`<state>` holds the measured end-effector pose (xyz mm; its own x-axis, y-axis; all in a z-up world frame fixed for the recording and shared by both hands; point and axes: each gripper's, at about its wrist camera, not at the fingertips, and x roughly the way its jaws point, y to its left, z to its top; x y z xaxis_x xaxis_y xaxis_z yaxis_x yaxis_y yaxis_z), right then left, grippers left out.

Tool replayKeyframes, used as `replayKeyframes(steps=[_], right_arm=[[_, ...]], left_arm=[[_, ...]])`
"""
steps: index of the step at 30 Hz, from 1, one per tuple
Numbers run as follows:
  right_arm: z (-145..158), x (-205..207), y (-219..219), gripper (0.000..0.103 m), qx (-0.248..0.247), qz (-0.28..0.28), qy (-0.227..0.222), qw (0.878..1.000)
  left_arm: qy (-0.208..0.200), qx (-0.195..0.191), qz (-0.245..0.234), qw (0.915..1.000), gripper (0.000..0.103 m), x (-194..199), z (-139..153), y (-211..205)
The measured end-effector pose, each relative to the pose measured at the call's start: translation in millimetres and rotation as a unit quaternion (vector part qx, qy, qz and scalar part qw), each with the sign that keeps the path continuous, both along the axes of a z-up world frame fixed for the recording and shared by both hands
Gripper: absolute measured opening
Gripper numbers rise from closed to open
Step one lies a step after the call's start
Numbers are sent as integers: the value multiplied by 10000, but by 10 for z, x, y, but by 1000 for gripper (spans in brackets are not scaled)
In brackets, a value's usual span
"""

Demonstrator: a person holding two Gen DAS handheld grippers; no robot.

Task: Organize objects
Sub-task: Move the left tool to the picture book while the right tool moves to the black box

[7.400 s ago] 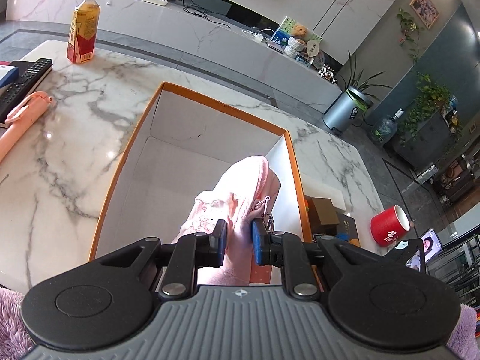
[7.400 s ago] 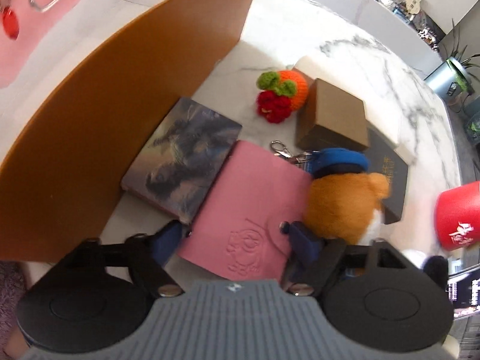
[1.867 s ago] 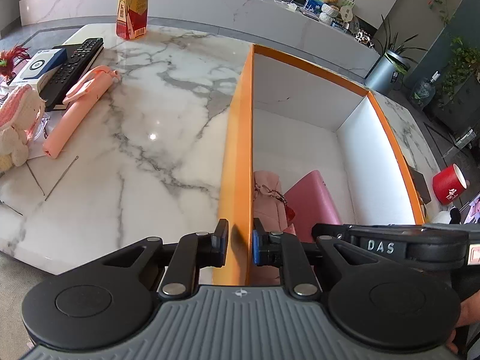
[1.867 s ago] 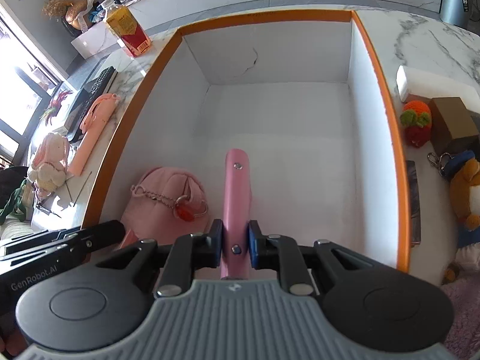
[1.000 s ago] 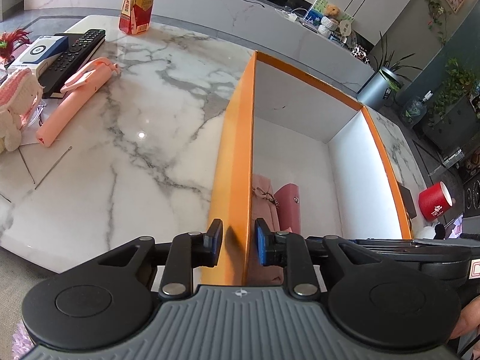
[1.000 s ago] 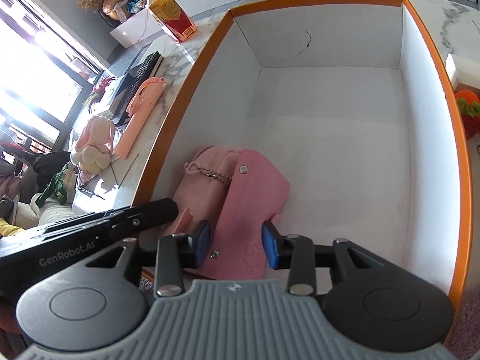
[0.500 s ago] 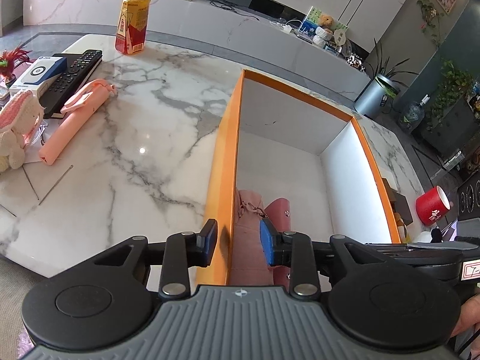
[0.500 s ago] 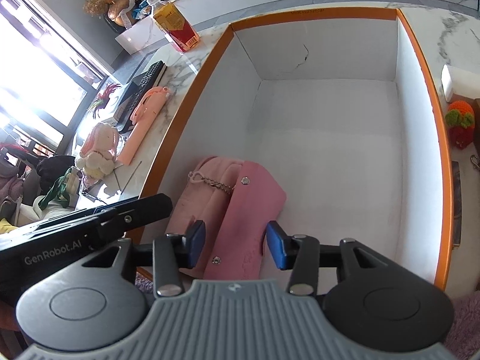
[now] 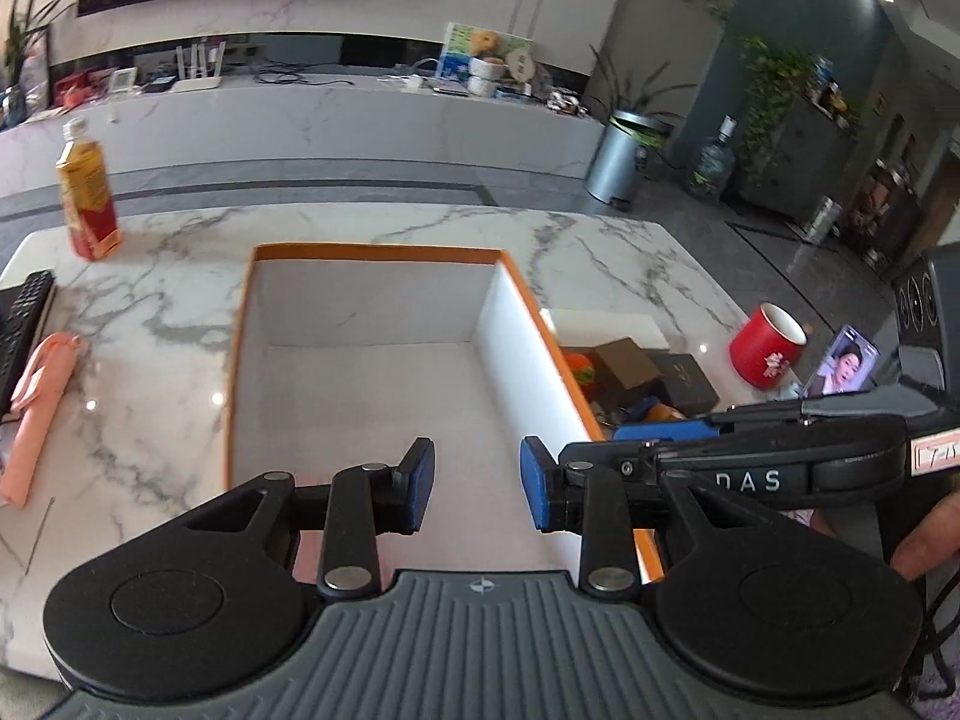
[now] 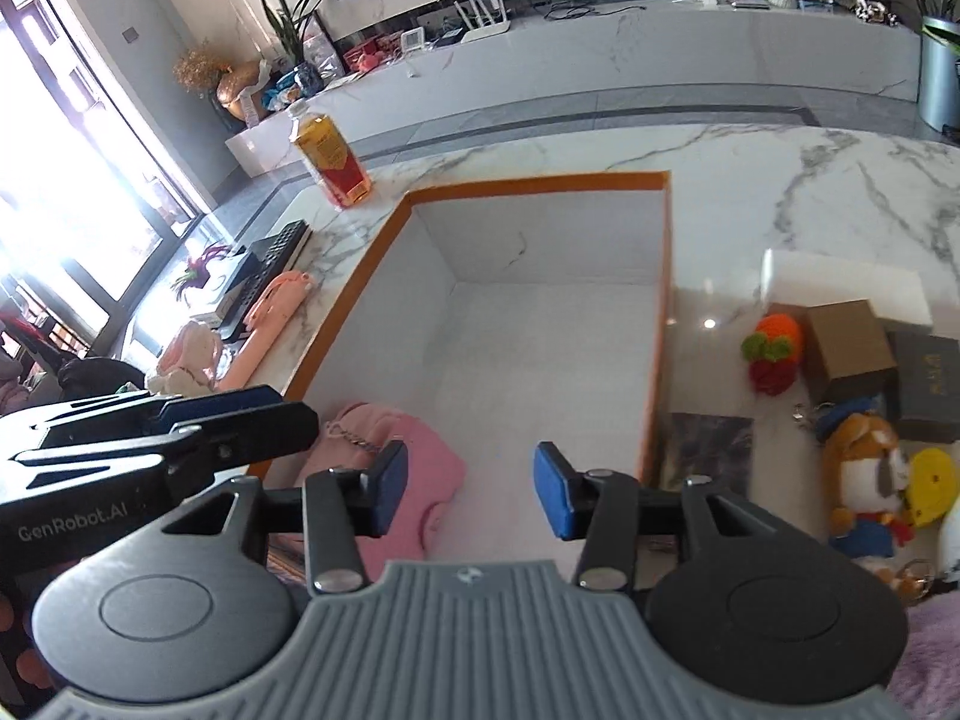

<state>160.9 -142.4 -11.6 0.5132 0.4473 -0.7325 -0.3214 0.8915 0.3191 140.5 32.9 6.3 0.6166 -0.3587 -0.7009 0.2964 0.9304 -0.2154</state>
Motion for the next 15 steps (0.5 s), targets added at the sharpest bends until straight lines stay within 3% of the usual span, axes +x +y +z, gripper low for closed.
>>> replayKeyframes(steps=[7, 12, 15], right_arm=[[-61, 56, -864, 47, -465, -725, 7, 9963], [-212, 108, -1344, 48, -528, -1019, 148, 9933], [-305, 201, -1559, 48, -543, -1028, 214, 9930]], left_arm=[[156, 540, -1144, 9918, 43, 196, -128, -922], [512, 1174, -1398, 9819, 54, 362, -329, -1503], [769, 1455, -1446, 9757, 55, 512, -475, -1777]])
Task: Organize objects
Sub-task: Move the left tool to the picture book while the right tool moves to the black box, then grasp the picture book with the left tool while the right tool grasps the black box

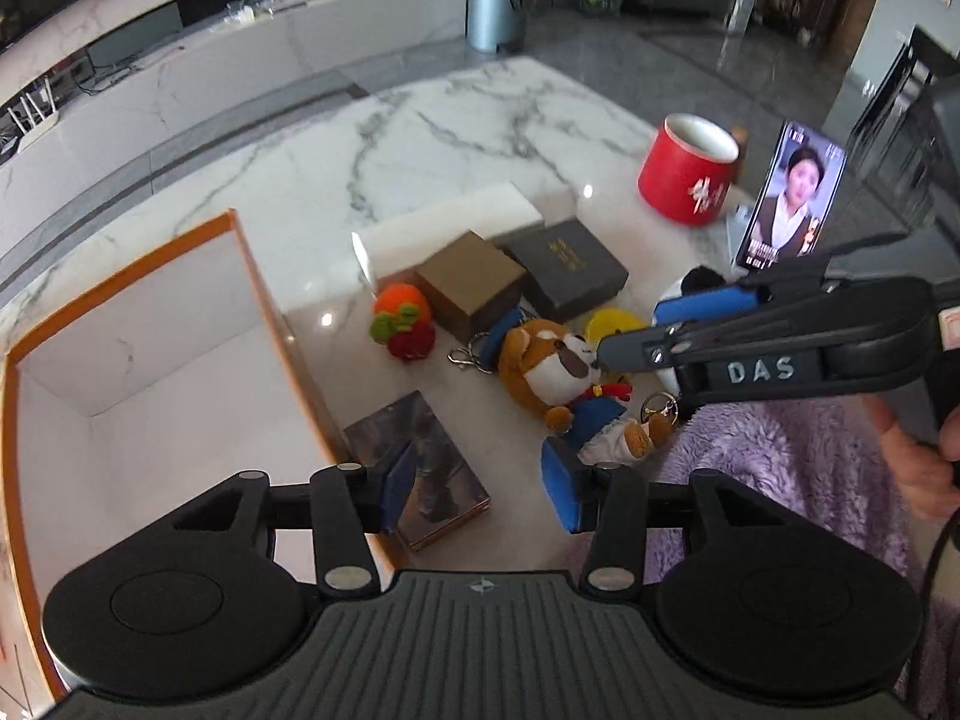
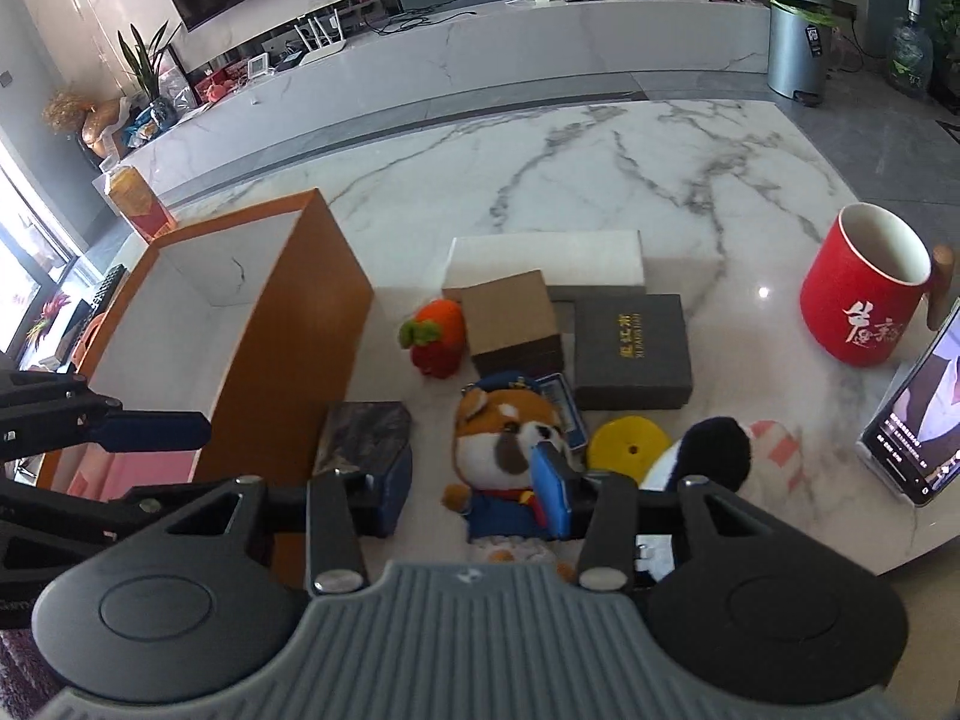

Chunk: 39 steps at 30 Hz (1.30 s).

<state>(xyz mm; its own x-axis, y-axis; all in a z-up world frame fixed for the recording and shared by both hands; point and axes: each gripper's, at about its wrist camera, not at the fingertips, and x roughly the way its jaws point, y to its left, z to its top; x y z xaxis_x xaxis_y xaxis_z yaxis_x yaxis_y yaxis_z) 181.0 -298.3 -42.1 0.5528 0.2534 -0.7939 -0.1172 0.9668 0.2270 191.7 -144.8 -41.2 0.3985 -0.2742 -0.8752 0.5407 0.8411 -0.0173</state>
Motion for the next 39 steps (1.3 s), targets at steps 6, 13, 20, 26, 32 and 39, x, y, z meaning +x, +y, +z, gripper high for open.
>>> replayKeyframes(steps=[6, 13, 20, 26, 32, 39], right_arm=[[-187, 370, -295, 58, -462, -78, 52, 9989], [-517, 814, -399, 79, -733, -242, 302, 9966], [-659, 1016, -410, 88, -646, -319, 408, 9966], [-749, 1111, -420, 89, -597, -296, 482, 9966], [-805, 1165, -372, 89, -597, -237, 527, 9965], [-828, 1167, -302, 89, -785, -103, 557, 9953]], left_arm=[[356, 468, 181, 9981, 55, 338, -302, -272], [670, 824, 349, 9937, 53, 574, -534, -355], [970, 1162, 389, 9877, 53, 673, -633, -397], [1264, 1226, 848, 9807, 55, 774, -750, -163], [1628, 648, 1272, 9763, 73, 809, -825, -80], [1532, 808, 1414, 9747, 77, 806, -848, -163]])
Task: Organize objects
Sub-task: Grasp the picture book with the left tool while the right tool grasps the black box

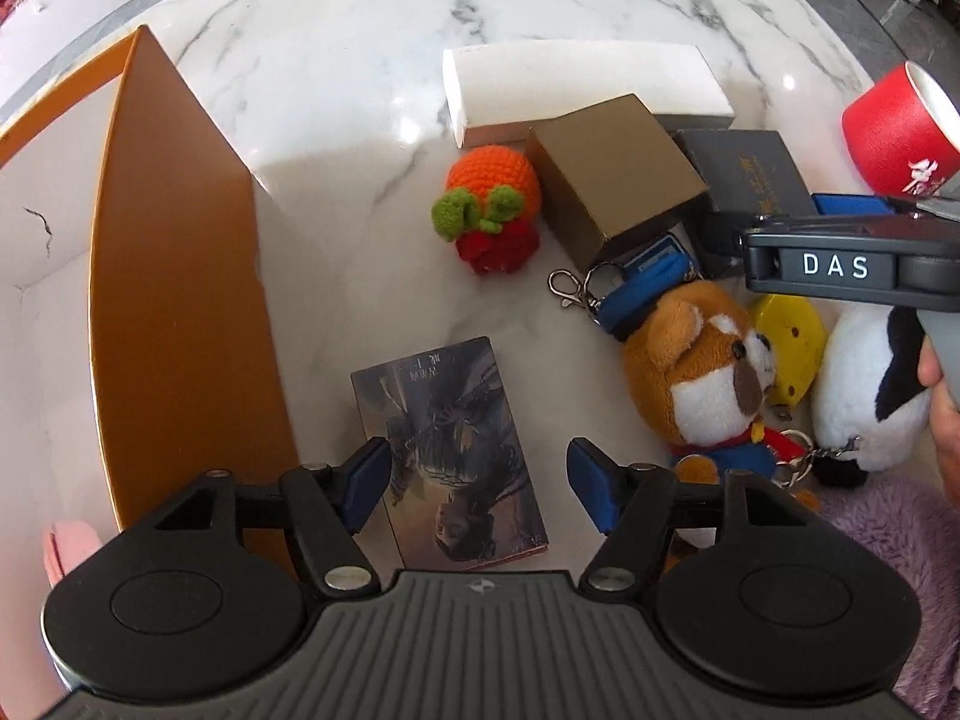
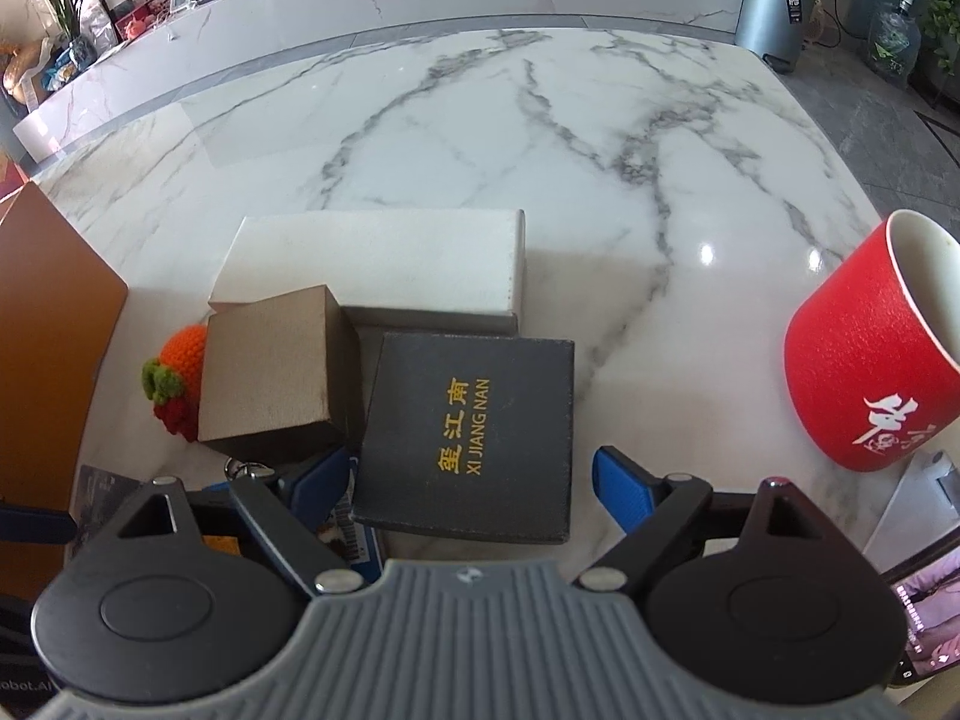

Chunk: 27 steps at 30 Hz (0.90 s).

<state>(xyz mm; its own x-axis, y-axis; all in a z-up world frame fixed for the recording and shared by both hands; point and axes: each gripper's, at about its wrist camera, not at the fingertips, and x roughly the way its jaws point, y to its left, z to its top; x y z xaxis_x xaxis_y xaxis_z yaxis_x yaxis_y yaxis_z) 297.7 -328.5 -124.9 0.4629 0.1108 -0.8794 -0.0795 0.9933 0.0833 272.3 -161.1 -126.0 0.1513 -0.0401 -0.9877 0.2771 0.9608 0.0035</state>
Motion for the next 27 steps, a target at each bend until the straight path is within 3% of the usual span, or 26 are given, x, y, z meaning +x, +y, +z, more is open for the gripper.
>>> replayKeyframes(steps=[7, 12, 15, 18, 24, 27], right_arm=[[3, -14, 4, 89, 73, -17, -13, 10000], [-9, -43, 9, 82, 64, 15, -16, 10000], [-6, -54, -25, 82, 133, -45, -8, 9999], [2, -64, -45, 82, 206, -56, -41, 9998], [-7, -61, -69, 82, 260, -43, -38, 9996], [-41, -40, -87, 82, 330, -42, 47, 9994]], left_arm=[[30, 148, -170, 9997, 88, -6, -21, -116], [-39, 332, -242, 9991, 84, -12, -19, -195], [-117, 846, -521, 9950, 75, -22, -57, -246], [-58, 1046, -645, 9924, 77, -36, -91, -315], [26, 1024, -469, 9936, 86, 41, -136, -365], [422, 480, -78, 9979, 87, 109, -179, -297]])
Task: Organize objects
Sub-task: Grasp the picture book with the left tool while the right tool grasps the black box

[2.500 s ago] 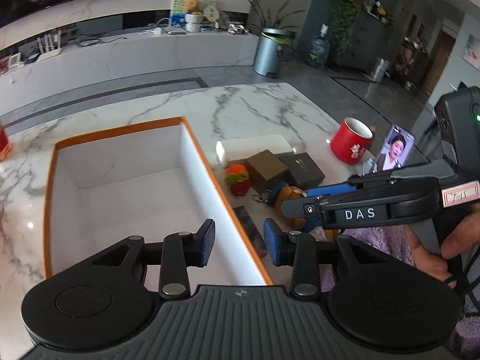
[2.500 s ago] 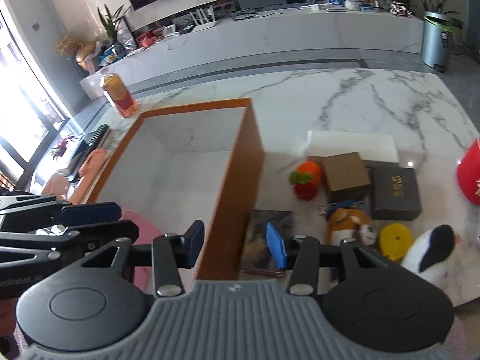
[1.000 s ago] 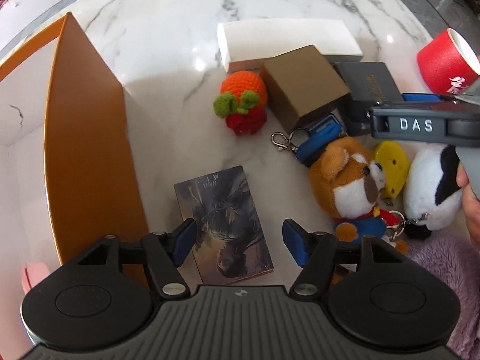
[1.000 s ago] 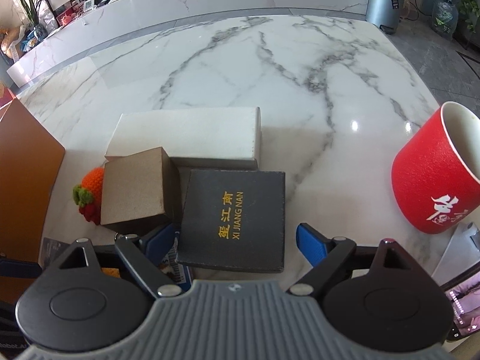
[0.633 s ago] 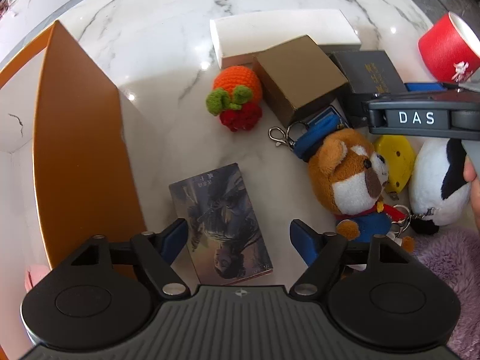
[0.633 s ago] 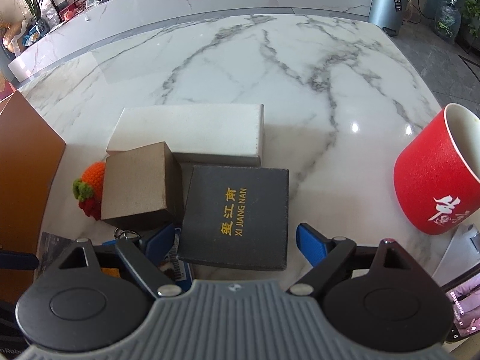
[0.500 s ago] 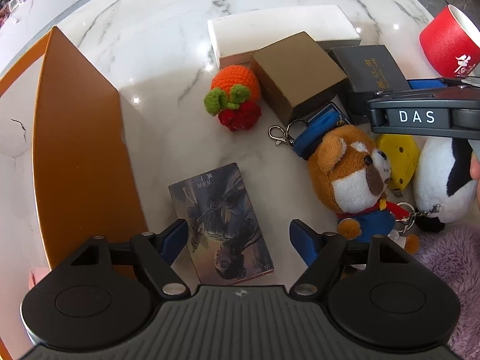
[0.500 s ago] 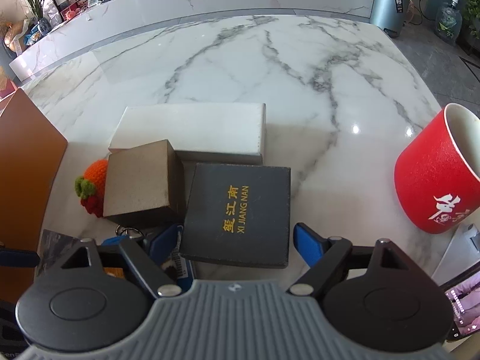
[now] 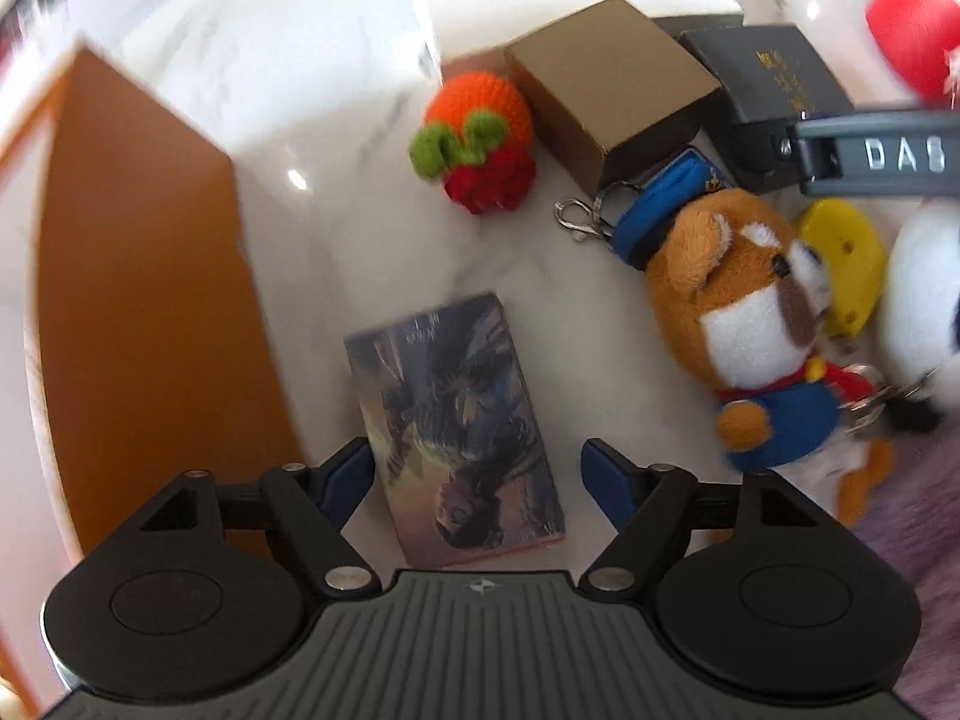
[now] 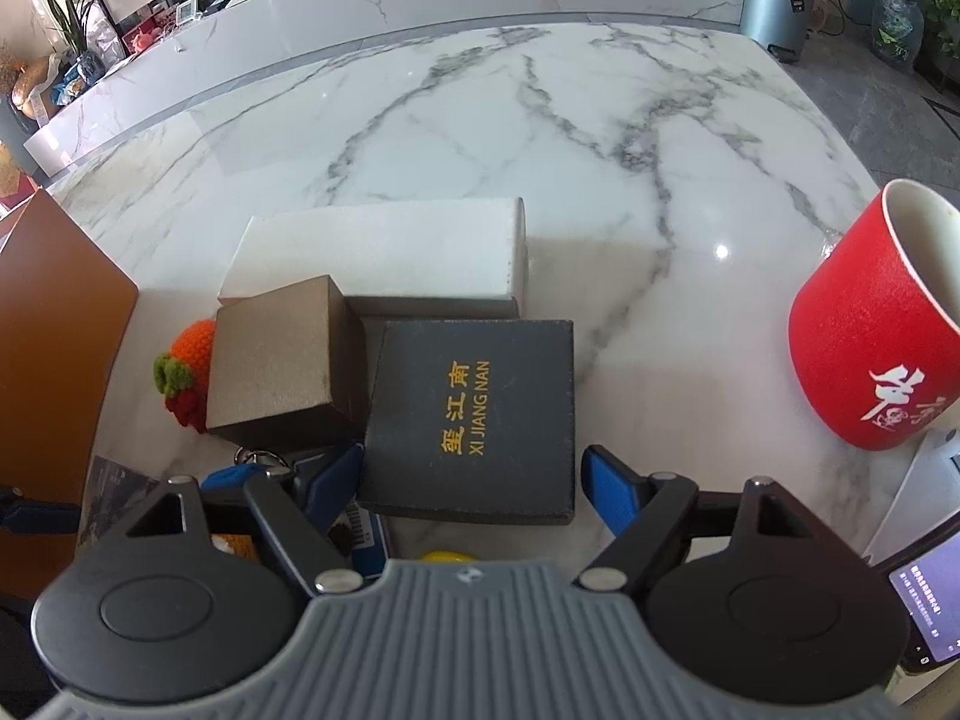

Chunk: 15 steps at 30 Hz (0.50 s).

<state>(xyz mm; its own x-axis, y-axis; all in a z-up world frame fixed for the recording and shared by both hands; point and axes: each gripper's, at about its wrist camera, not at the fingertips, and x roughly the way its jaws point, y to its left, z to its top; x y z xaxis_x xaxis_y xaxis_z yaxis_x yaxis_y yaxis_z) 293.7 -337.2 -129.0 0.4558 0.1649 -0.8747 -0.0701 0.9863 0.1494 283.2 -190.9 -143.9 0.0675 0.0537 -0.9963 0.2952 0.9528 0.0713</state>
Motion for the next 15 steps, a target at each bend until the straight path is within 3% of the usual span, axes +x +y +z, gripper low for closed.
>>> replayKeyframes(steps=[1, 3, 10, 15], right_arm=[[-4, 4, -3, 81, 17, -6, 4, 10000], [-7, 3, -3, 79, 43, 4, 2, 10000], [124, -106, 9, 78, -23, 6, -234, 9997], [291, -235, 2, 78, -51, 27, -442, 9990]], left_arm=[[160, -253, 205, 9993, 85, 30, -17, 47], [60, -318, 238, 9992, 74, 35, 21, 52], [-304, -444, 300, 9981, 72, 21, 167, 35], [-665, -813, 291, 9940, 70, 12, 463, 32]])
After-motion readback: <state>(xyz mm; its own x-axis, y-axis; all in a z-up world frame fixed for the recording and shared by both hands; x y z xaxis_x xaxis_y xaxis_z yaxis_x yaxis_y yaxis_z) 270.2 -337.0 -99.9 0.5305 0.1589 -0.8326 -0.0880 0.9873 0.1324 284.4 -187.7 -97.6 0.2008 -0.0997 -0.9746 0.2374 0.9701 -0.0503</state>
